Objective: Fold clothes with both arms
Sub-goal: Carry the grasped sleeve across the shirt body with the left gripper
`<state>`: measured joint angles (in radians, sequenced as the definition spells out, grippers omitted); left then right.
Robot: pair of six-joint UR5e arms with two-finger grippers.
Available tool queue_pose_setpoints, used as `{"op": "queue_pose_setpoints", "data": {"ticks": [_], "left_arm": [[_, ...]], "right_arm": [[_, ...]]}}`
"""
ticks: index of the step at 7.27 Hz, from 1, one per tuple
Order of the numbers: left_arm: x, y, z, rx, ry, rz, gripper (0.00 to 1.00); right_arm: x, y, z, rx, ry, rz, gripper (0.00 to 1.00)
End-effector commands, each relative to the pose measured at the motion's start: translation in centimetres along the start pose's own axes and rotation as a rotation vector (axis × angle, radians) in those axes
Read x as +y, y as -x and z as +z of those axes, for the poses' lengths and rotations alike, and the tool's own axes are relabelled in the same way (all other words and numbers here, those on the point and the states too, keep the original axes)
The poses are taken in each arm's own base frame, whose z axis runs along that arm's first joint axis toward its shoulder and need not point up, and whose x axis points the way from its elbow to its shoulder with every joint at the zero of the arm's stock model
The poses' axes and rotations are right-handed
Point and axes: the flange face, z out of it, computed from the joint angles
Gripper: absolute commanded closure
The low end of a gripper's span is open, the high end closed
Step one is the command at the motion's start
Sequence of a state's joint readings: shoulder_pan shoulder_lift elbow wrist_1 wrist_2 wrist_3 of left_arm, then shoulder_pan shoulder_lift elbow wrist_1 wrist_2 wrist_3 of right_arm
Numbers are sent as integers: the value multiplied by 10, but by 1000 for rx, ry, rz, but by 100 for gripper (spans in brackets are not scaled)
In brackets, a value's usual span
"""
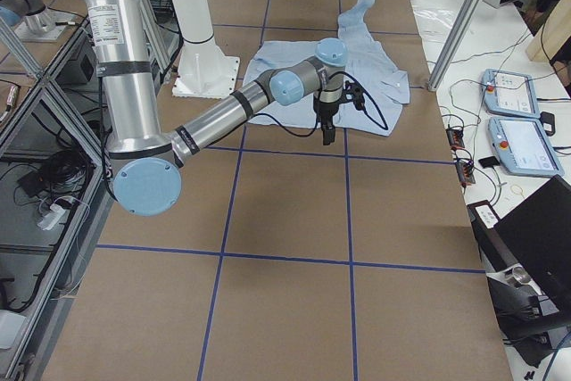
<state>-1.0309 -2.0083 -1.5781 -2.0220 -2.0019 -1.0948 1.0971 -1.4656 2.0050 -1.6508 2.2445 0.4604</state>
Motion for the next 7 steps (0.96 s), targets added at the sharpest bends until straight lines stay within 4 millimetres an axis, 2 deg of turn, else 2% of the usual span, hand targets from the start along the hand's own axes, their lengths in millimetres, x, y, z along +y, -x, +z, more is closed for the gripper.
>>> {"op": "queue_pose_setpoints", "data": {"ticks": [1,2,3,4,6,7], "left_arm": [[48,-173,-11,129,91,-194,100],[69,-235,-30,206,129,-267,100],[97,-305,-52,280,183,-324,100],[105,-346,-72,325,211,-379,100],[132,-354,-59,331,250,-375,100],[135,-353,-46,316,253,-379,100]], "right_arm": [[18,-24,15,25,33,23,0],[20,-28,16,43,29,27,0],[20,-30,17,49,30,30,0],[19,-31,18,49,32,31,0],[19,-31,19,50,33,33,0],[18,-30,19,51,32,33,0]]}}
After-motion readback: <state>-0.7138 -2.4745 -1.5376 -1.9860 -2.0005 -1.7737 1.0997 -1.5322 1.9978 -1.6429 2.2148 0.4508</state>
